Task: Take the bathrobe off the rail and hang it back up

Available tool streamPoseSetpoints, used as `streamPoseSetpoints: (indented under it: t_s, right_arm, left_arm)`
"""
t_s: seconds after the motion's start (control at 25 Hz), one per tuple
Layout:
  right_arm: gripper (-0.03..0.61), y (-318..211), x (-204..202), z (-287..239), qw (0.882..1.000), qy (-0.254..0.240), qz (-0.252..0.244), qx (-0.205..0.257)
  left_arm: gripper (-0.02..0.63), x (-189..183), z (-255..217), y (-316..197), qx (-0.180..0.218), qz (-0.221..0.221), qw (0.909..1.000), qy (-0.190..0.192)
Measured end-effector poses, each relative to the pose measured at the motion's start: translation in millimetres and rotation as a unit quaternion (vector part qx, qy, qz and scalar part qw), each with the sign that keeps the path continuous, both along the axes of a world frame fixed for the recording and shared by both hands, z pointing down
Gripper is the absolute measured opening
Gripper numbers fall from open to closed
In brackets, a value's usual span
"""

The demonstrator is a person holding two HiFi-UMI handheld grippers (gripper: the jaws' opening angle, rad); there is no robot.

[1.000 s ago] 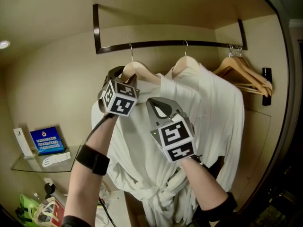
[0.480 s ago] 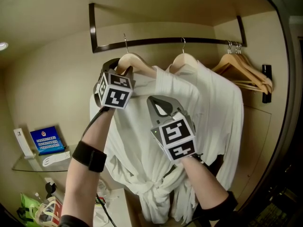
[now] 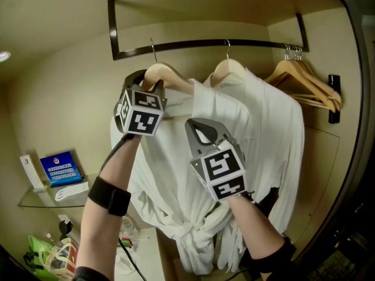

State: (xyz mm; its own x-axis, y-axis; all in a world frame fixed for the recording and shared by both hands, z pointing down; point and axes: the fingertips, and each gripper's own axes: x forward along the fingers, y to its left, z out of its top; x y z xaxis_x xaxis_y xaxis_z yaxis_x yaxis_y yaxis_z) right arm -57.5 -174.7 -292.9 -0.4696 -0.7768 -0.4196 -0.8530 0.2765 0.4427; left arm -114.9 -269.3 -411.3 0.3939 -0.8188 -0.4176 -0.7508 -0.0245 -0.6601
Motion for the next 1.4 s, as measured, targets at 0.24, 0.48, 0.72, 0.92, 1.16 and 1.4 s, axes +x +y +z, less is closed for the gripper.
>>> streamPoseSetpoints:
  t_s: [0.24,0.48,0.72,0.92,1.16,1.4]
  right_arm:
    - [0.017,7.4,5.4,8.3,1.000,-0.002,-0.013,-0.005]
    - [0.017,19.8,16.9,23.4,0.999,-0.004,-0.030,-0.016]
    - [0.017,28.5,38.3,59.7,0.997,-0.003,-0.052,-0.051]
    - [0.017,28.6,46.8,103.2,0.994,-0.004,-0.077,-0.083]
    - [0.017,26.9,43.9,180.0,0.985,0.002,-0.104,-0.141]
    - [0.017,30.7,45.5,248.0,0.974,0.010,-0.120,-0.195]
  left_arm:
    - [0.178,5.8,11.2,16.0,-0.002,-0.005,1.0000,-0.001]
    - [0.178,8.9,33.5,33.0,-0.009,-0.016,0.9998,-0.002]
    - [0.178,13.1,77.9,46.4,-0.049,-0.037,0.9981,0.008]
    - [0.178,18.9,120.9,59.7,-0.067,-0.060,0.9958,0.014]
    - [0.176,12.2,199.8,72.2,-0.094,-0.096,0.9907,0.019]
    - [0.176,15.7,266.2,86.3,-0.119,-0.117,0.9859,0.016]
